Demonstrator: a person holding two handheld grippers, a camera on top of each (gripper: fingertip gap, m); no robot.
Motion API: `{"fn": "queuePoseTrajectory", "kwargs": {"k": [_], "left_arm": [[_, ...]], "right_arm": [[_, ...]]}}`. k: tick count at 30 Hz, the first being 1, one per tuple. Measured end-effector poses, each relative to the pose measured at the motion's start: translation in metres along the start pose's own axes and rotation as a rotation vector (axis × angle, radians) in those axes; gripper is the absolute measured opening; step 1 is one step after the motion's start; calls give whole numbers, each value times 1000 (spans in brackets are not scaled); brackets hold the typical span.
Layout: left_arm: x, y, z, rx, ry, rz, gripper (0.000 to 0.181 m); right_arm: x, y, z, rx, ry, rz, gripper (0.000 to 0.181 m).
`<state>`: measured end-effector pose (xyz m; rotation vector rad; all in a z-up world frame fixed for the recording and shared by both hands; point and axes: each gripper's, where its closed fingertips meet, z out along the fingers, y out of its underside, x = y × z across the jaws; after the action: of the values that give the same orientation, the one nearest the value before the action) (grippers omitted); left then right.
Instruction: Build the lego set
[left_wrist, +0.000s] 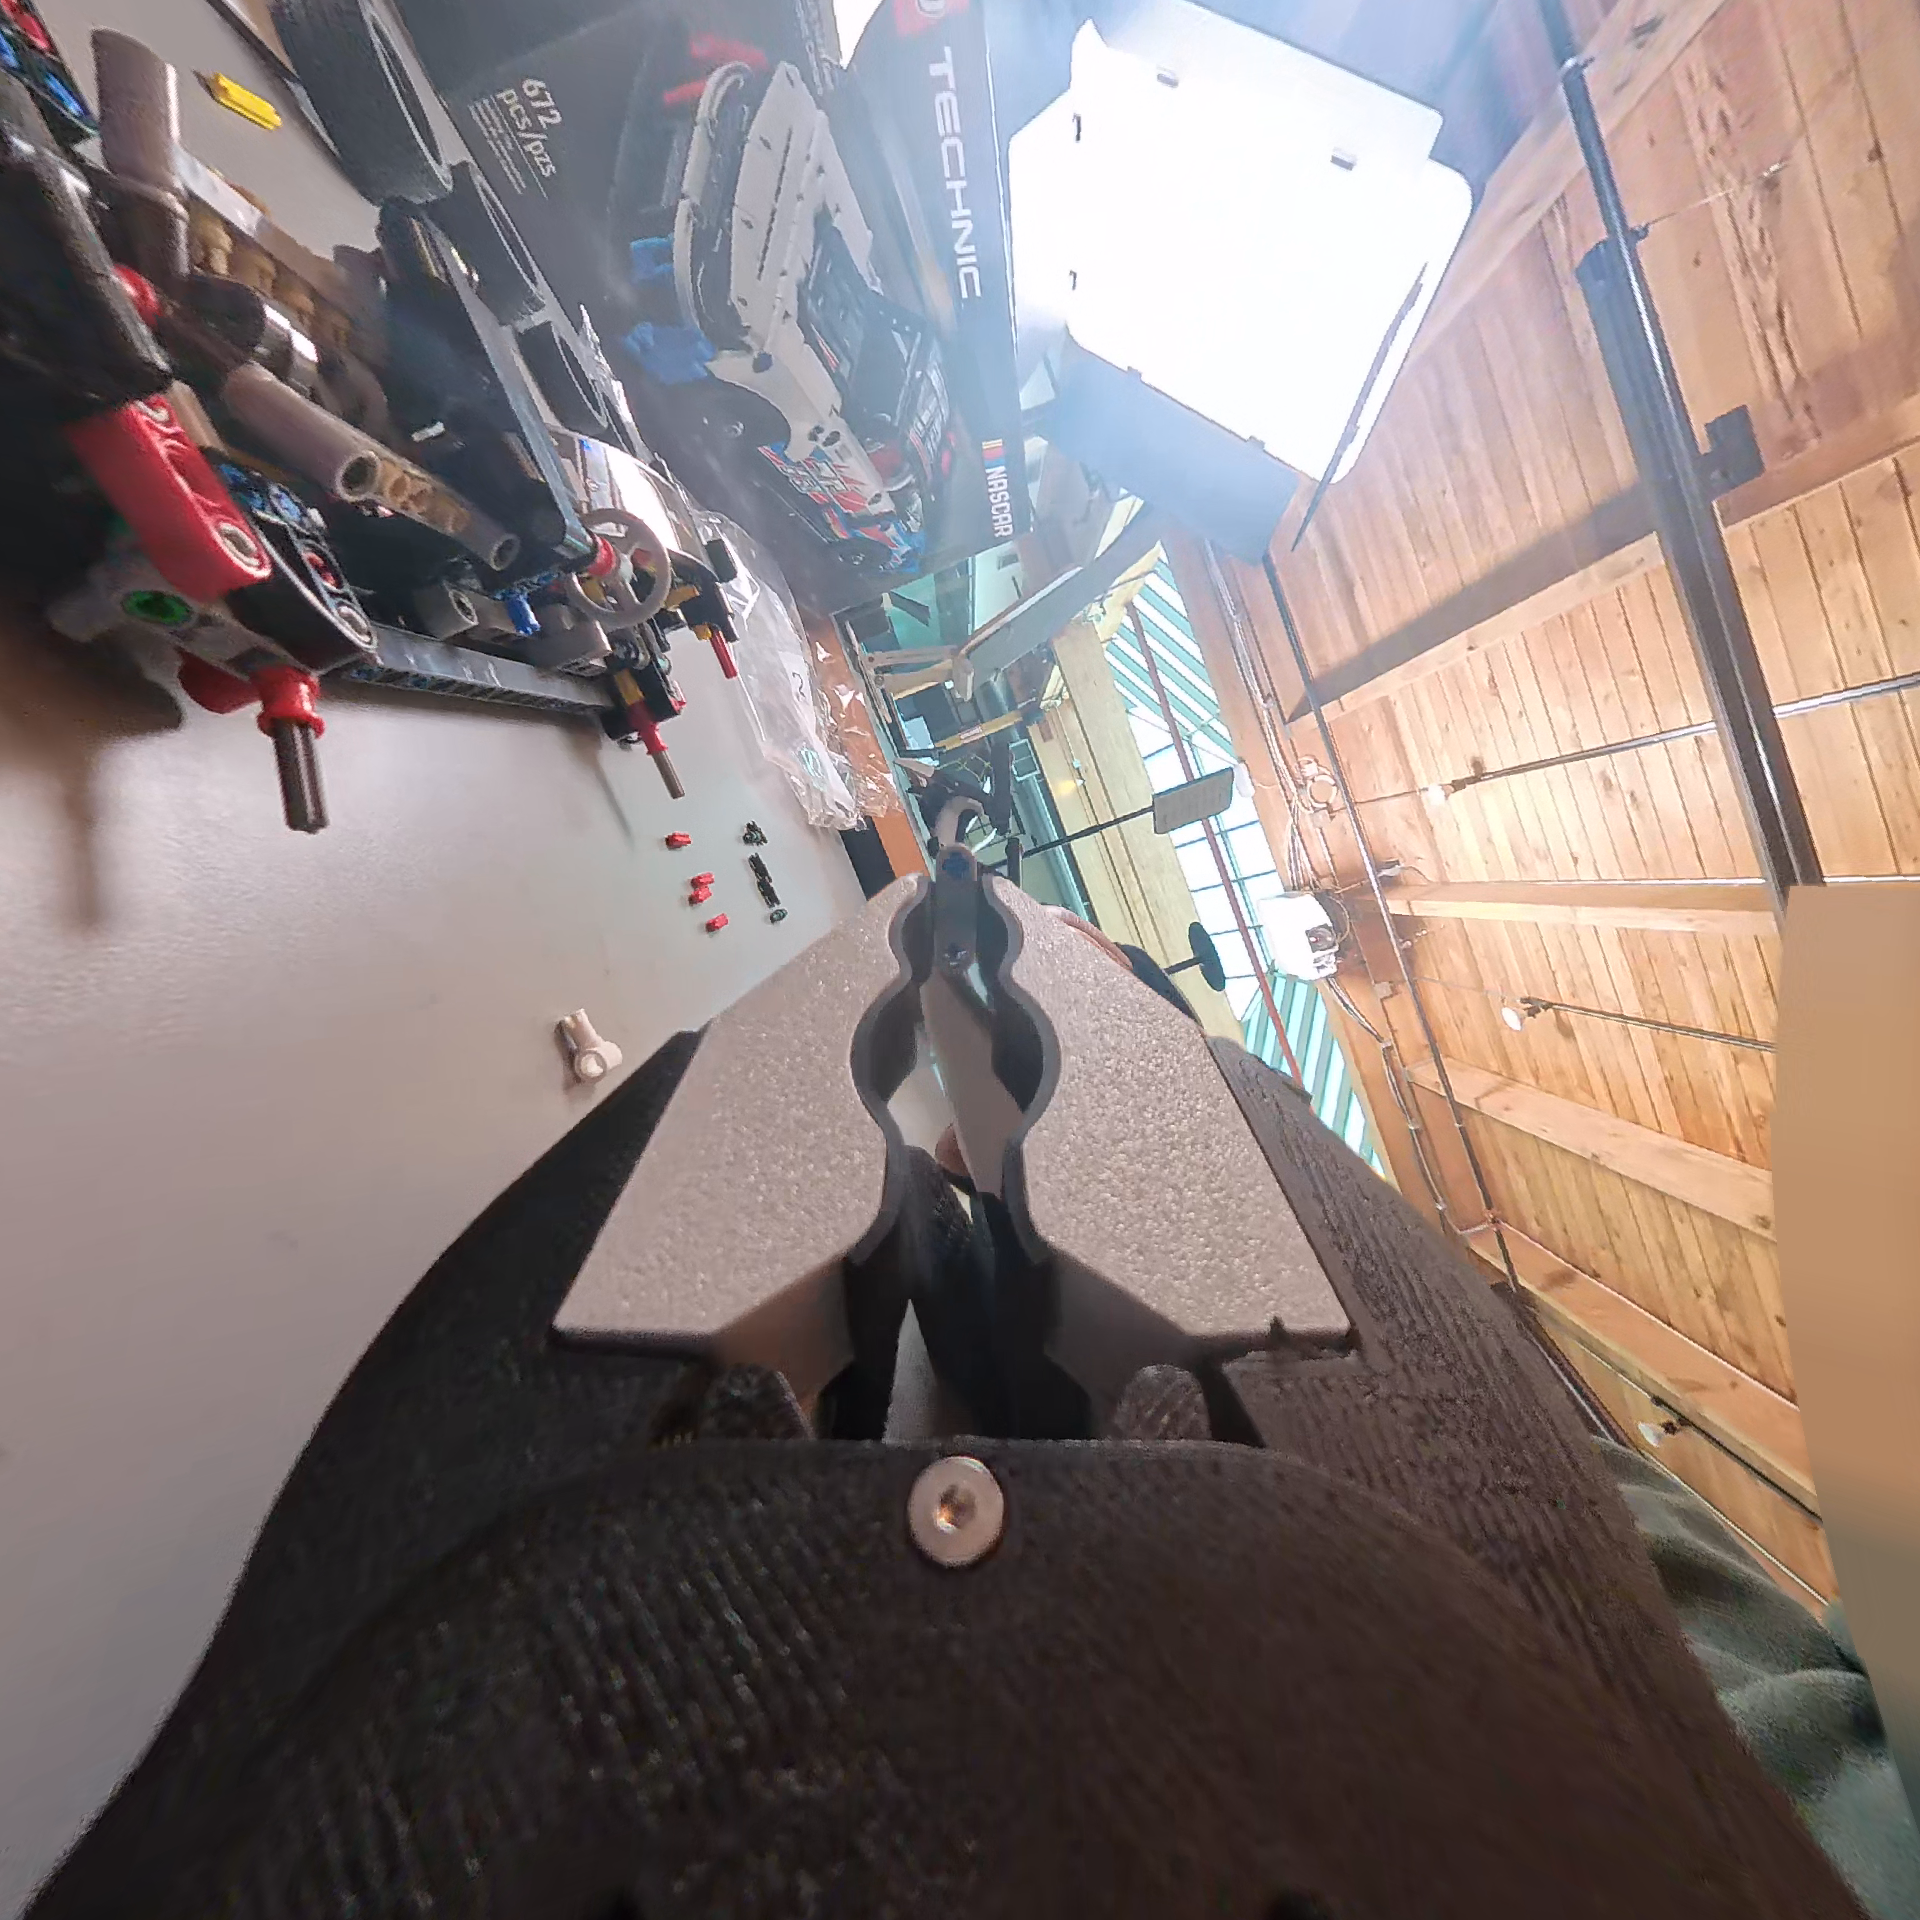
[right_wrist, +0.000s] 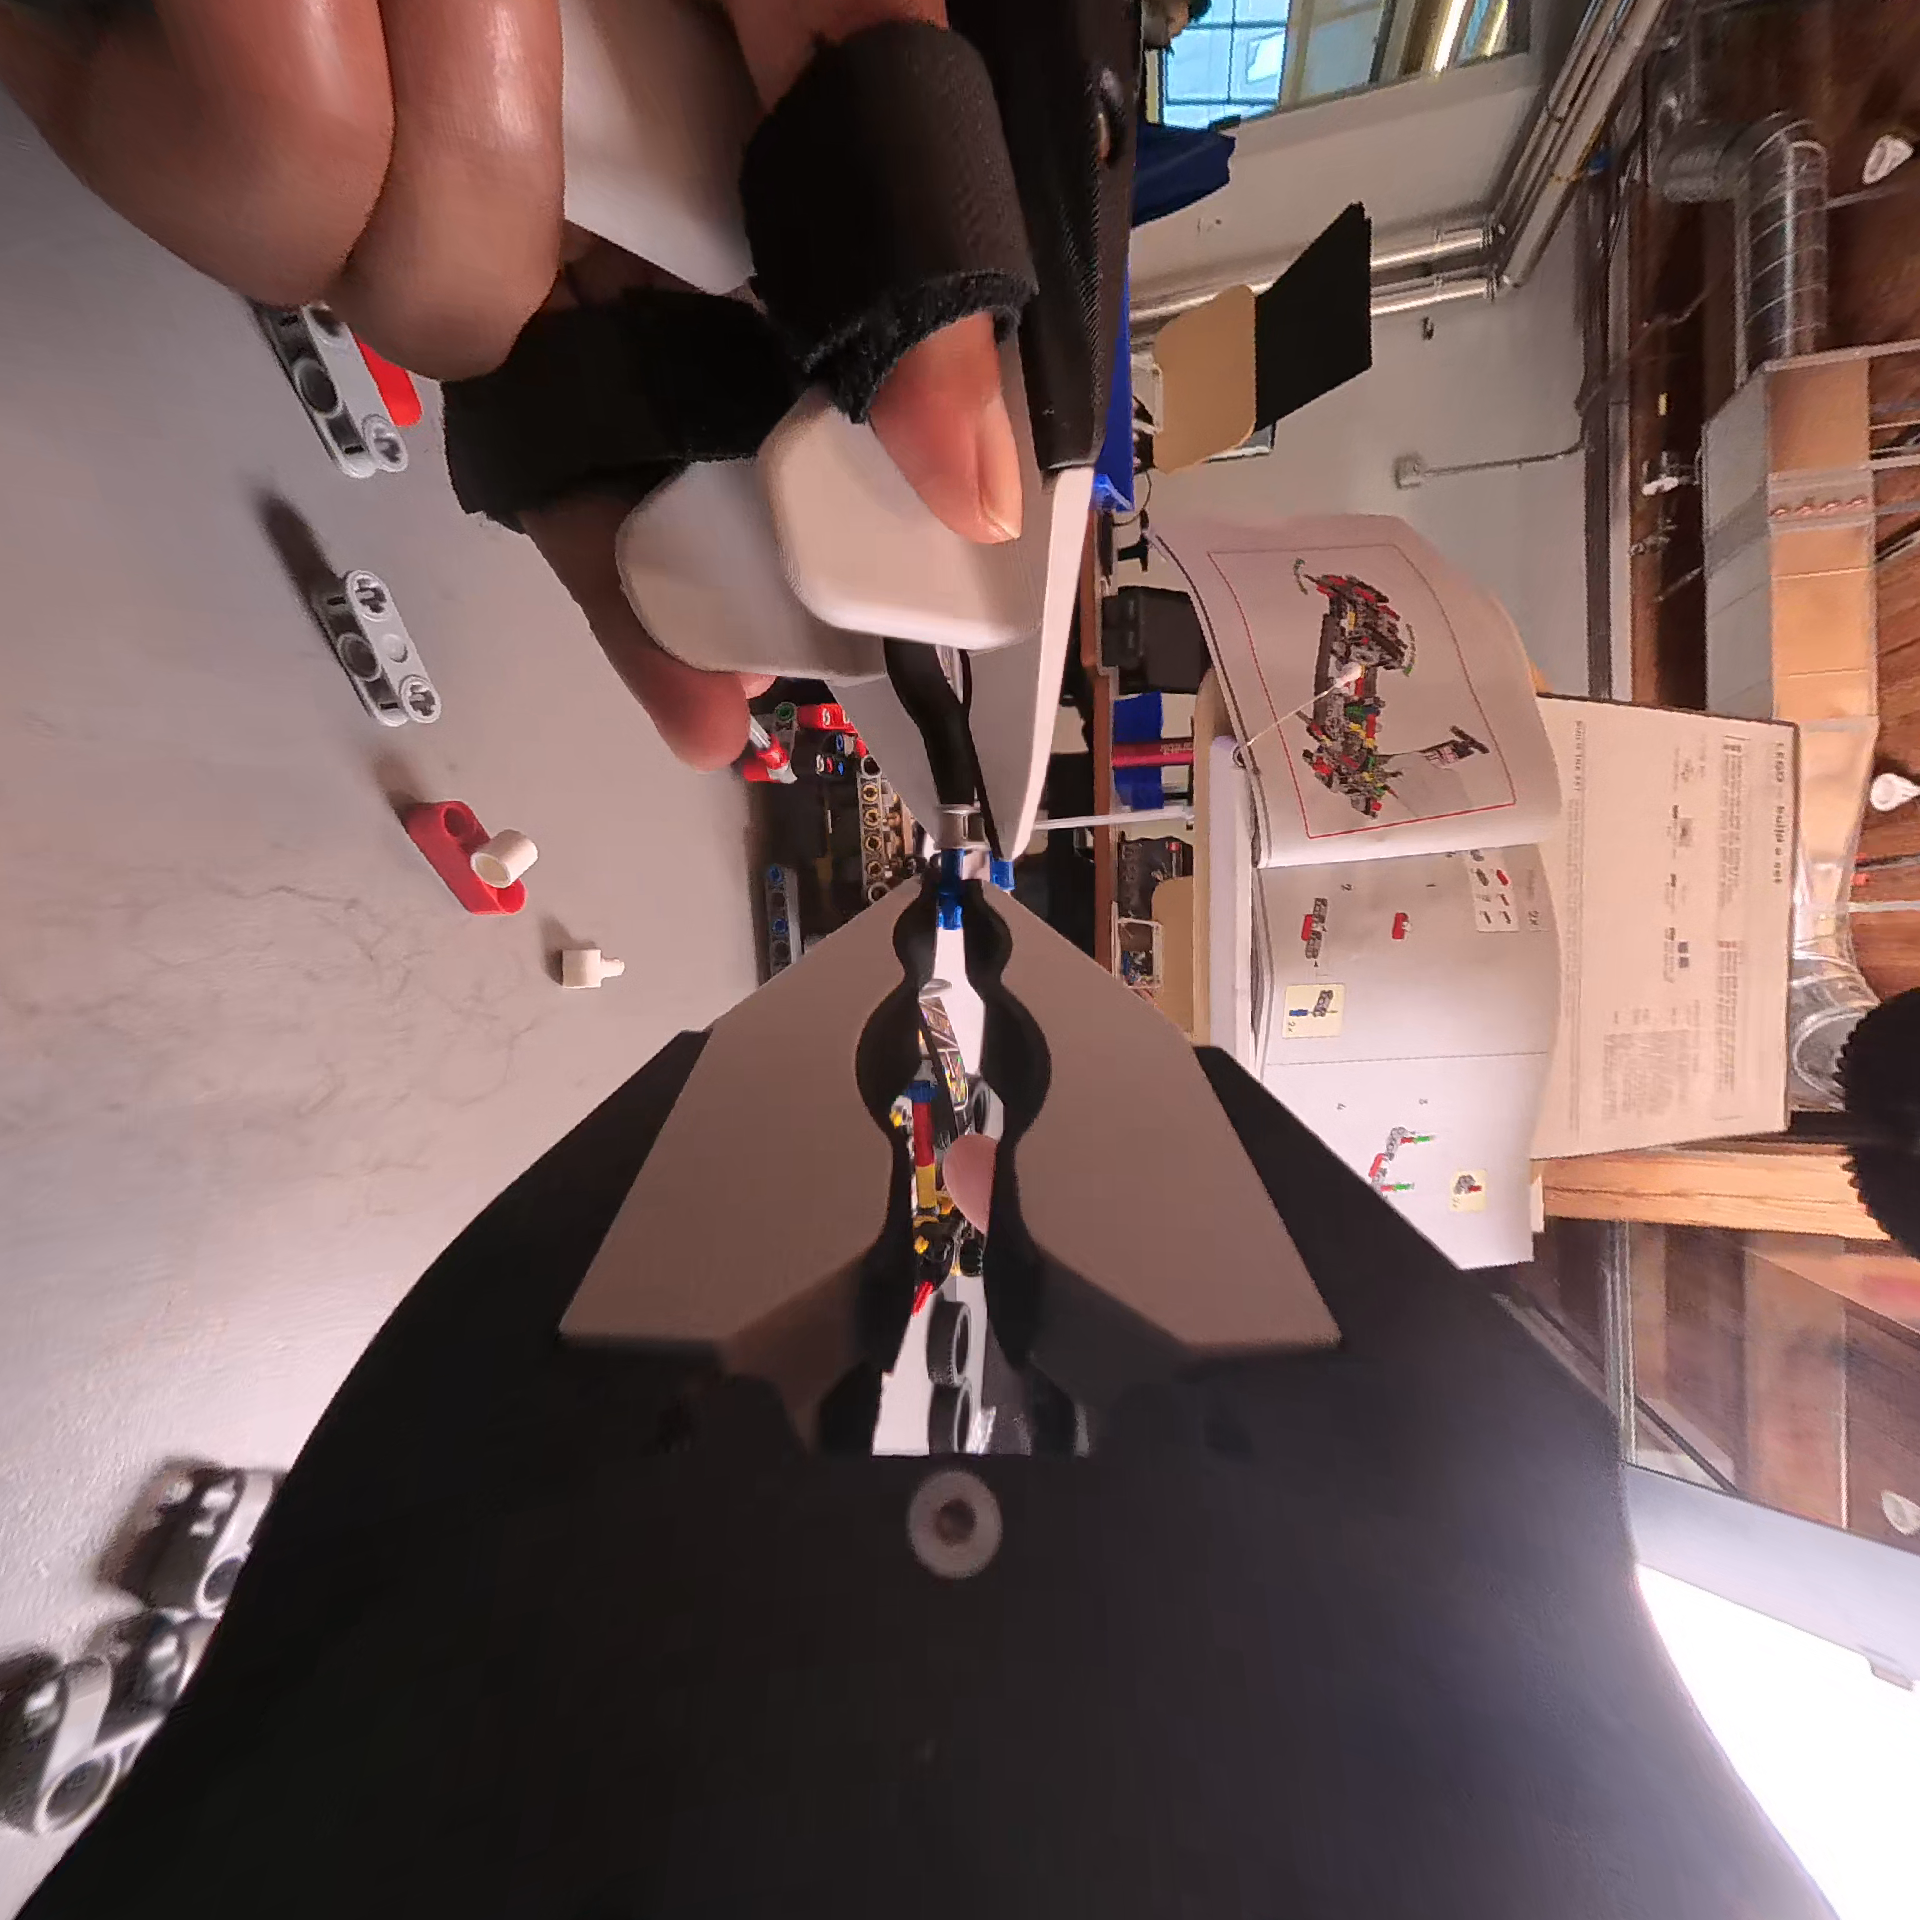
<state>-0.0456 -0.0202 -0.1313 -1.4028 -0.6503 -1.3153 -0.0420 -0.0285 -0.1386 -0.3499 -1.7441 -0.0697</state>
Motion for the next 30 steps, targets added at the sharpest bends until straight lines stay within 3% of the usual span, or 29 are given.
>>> {"fn": "queuePoseTrajectory", "kwargs": {"k": [10,17,20,24,30], "left_arm": [[-4,0,1,33,-60,102,5],[2,-1,1,47,-12,92,5],[11,-7,0,59,36,98,5],[23,-17,-4,126,139,54,5],[38,-13,-2,117,236,43,4]], "right_arm": [[-3,-3,3,-43,-8,136,1],[2,-7,2,33,-5,276,2],[11,-9,1,103,-31,444,4],[17,-9,-1,181,-149,831,26],[31,-11,-5,328,-245,1190,15]]}}
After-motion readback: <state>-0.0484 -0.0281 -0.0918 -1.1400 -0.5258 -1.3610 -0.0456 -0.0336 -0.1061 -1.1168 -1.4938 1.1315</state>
